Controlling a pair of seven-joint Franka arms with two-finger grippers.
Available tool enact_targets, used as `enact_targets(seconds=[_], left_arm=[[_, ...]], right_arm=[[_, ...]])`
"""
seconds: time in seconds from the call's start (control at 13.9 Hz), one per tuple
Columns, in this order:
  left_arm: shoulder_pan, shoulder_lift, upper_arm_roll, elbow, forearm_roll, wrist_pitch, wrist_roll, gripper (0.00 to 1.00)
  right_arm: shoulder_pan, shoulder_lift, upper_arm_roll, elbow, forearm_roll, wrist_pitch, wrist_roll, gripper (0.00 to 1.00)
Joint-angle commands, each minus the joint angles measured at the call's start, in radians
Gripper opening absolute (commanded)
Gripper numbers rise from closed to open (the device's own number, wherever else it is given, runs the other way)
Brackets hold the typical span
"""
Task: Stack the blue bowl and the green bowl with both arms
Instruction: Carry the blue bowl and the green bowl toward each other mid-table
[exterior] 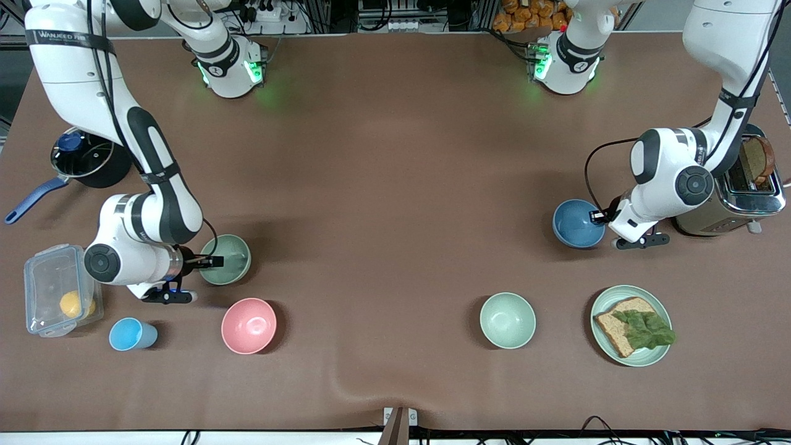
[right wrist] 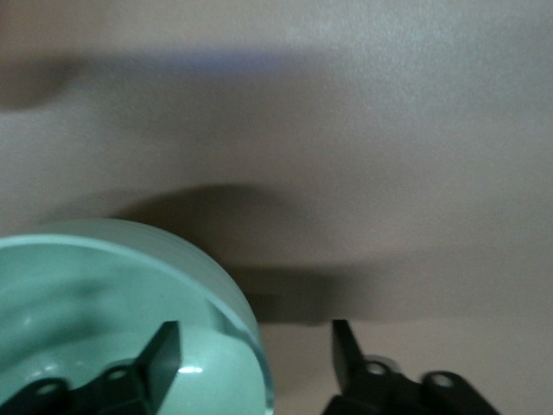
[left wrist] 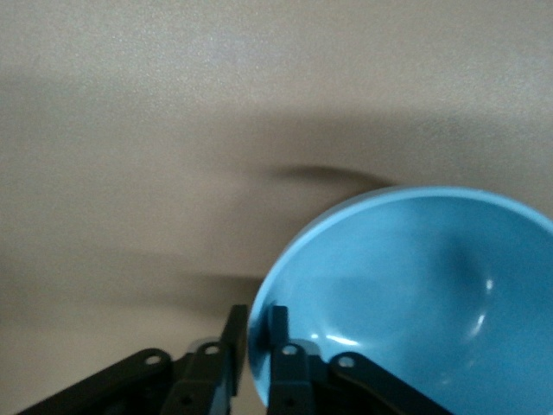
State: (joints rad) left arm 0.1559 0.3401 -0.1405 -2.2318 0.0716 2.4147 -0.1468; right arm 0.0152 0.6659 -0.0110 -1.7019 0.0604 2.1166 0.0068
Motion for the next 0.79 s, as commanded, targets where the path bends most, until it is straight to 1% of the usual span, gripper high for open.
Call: enact_targets(seconds=[0.0, 0.14, 0.29, 0.5, 0.58, 0.72], left_arm=[[0.002, 0.004, -0.005, 0.018, 0.016, -0.003, 0.009, 0.0], [0.005, -0.015, -0.008, 0.034, 0.017, -0.018, 0.018, 0.0], [0.004, -0.044, -0.013, 0.058, 0.017, -0.081, 0.021, 0.0], [0.005, -0.105, -0.06, 0.118, 0.016, -0.228, 0.02, 0.0], [0.004, -0.121, -0.071, 0.147, 0.016, -0.271, 0.012, 0.0], [0.005, -0.141, -0.122, 0.219, 0.007, -0.392, 0.001, 0.0]], right_arm=[[-0.014, -0.02, 0.009, -0.015, 0.048, 0.009, 0.001, 0.0], [-0.009, -0.029, 0.009, -0.015, 0.062, 0.009, 0.001, 0.0], [0.0, -0.048, 0.009, -0.016, 0.062, 0.003, 0.001, 0.0], [0.018, -0.091, 0.008, -0.016, 0.062, -0.024, -0.001, 0.0], [0.041, -0.115, 0.008, -0.016, 0.062, -0.041, 0.001, 0.0], [0.095, -0.164, 0.008, -0.013, 0.062, -0.063, 0.007, 0.0]])
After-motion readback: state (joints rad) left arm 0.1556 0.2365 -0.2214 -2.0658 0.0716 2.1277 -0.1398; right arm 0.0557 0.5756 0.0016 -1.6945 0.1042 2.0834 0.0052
